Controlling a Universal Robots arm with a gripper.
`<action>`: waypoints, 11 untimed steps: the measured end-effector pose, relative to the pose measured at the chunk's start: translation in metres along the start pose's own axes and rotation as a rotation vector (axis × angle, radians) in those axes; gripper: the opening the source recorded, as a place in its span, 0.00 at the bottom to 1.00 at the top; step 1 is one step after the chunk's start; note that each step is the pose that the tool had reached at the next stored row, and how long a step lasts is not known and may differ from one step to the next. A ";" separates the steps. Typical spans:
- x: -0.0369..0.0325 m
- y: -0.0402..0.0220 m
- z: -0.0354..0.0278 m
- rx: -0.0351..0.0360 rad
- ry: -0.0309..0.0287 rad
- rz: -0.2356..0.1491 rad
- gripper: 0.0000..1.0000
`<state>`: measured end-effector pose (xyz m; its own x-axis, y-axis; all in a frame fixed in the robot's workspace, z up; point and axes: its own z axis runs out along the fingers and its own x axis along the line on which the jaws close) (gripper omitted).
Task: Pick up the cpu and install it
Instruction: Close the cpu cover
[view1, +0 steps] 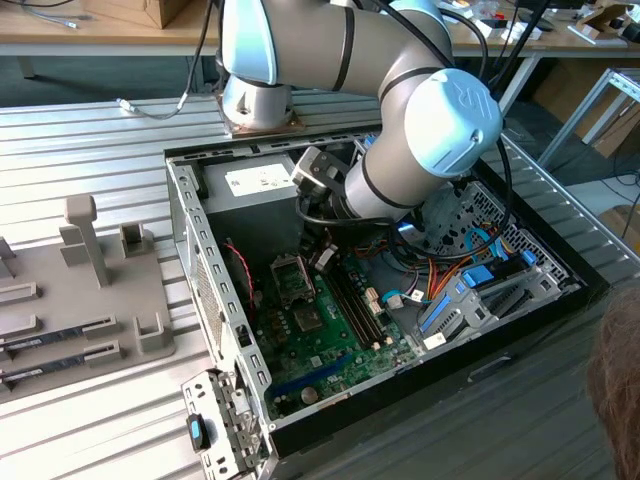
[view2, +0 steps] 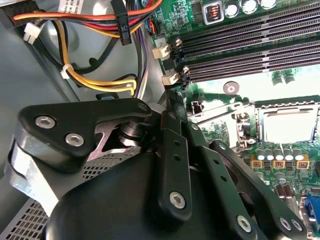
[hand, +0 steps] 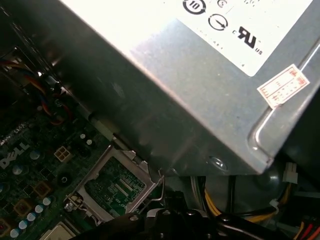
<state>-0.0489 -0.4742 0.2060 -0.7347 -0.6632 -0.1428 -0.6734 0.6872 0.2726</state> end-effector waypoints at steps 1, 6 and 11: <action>0.0001 -0.0001 -0.0004 -0.0020 -0.0015 -0.001 0.11; 0.0006 -0.0005 -0.0015 -0.0135 -0.0113 -0.004 0.11; 0.0007 -0.0006 -0.0013 -0.0135 -0.0112 -0.005 0.11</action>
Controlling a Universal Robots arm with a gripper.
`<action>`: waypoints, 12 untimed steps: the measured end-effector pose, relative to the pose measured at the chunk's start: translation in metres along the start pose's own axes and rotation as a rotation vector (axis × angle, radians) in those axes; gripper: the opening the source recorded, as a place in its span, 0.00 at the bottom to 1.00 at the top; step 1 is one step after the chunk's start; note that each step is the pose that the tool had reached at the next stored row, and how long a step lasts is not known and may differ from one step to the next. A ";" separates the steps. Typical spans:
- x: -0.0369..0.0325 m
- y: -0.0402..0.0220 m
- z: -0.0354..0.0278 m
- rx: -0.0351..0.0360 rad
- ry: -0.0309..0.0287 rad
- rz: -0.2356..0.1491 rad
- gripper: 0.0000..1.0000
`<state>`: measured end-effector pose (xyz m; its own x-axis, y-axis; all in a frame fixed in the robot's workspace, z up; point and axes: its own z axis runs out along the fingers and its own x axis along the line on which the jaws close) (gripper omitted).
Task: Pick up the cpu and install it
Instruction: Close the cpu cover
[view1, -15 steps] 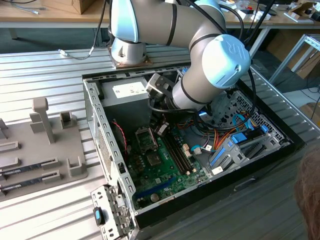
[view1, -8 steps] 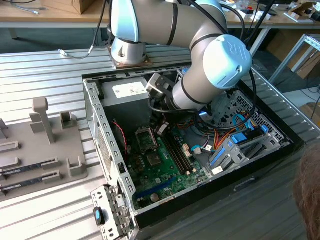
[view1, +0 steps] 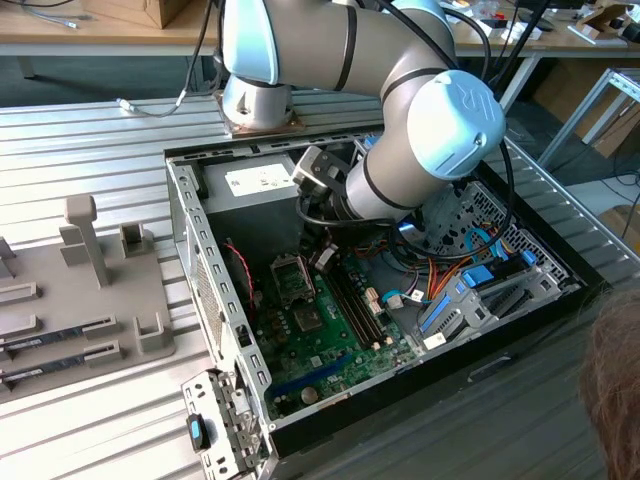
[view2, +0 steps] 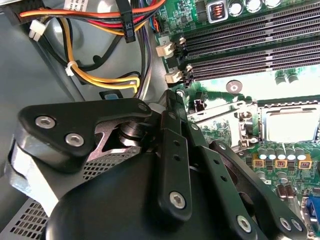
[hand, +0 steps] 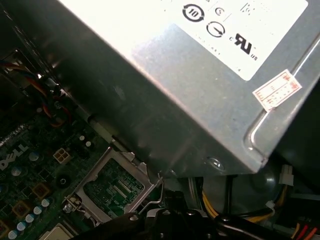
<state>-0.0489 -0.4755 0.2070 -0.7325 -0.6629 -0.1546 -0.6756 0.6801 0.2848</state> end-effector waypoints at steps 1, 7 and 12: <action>0.0001 -0.0002 0.0007 -0.0002 -0.0003 0.000 0.11; 0.0028 0.0011 0.0037 0.0001 0.0001 0.000 0.11; 0.0041 0.0014 0.0040 -0.0001 -0.0003 0.000 0.11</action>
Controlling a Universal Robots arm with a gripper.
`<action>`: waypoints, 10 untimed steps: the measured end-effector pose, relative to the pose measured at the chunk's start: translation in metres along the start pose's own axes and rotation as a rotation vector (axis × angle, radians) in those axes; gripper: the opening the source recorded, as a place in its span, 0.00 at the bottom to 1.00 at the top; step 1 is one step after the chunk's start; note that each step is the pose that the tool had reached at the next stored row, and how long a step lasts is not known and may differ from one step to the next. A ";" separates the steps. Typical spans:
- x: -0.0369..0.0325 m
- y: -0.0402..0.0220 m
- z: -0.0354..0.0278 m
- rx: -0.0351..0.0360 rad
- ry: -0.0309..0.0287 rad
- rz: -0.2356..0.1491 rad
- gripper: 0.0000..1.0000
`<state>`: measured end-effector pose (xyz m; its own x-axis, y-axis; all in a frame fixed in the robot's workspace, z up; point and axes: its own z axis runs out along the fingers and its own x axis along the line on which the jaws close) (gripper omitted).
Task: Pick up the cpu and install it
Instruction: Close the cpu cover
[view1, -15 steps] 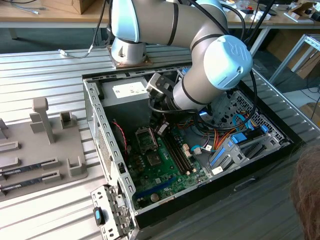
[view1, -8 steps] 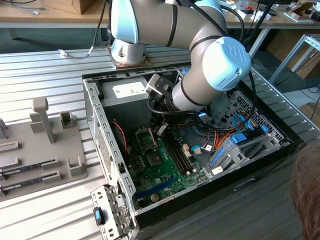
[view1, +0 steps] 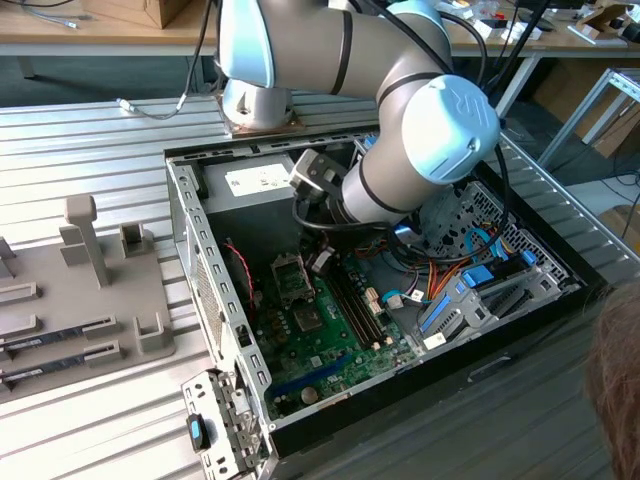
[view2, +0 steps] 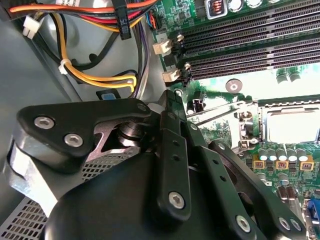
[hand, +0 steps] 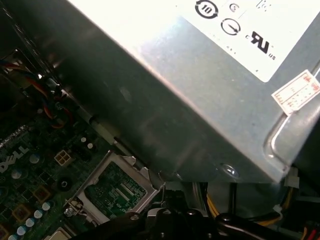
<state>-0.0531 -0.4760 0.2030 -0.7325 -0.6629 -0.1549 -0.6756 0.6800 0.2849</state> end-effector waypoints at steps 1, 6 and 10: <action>0.0008 0.0001 -0.0001 -0.0001 0.0000 0.000 0.11; 0.0085 -0.0015 -0.0019 -0.0016 -0.0032 -0.001 0.11; 0.0101 -0.0022 -0.0026 -0.0029 -0.0043 -0.001 0.11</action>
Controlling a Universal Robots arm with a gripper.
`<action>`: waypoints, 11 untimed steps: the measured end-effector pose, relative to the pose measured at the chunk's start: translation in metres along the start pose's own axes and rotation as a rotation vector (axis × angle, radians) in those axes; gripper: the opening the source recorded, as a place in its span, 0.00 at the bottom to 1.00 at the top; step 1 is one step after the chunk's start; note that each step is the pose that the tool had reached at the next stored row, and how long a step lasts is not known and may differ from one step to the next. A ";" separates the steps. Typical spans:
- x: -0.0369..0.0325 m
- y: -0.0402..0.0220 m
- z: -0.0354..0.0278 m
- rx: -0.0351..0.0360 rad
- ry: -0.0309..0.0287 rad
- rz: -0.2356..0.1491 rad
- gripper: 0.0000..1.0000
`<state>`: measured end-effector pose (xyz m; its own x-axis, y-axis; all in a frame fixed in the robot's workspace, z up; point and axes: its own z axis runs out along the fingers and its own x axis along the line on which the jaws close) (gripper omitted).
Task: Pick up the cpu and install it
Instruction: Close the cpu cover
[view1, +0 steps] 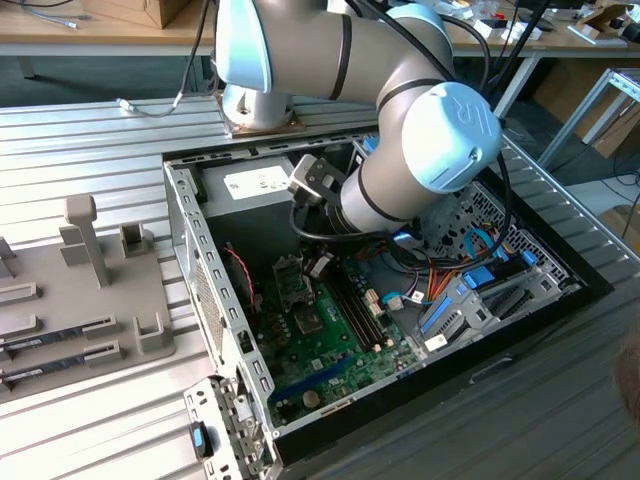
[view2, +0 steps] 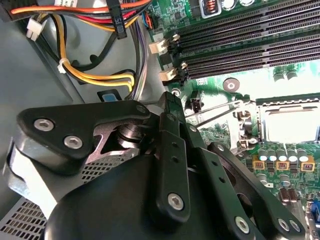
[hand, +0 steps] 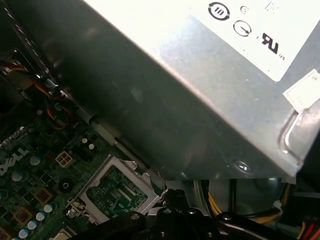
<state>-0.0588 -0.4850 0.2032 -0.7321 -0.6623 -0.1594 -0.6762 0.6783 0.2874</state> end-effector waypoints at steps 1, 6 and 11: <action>0.0001 -0.0002 0.0000 -0.0006 -0.0005 0.000 0.11; 0.0017 -0.0015 -0.0033 -0.0071 -0.0064 -0.001 0.11; 0.0026 -0.0021 -0.0064 -0.0158 -0.0146 -0.002 0.11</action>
<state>-0.0587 -0.4902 0.2082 -0.7320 -0.6588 -0.1737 -0.6763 0.6719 0.3020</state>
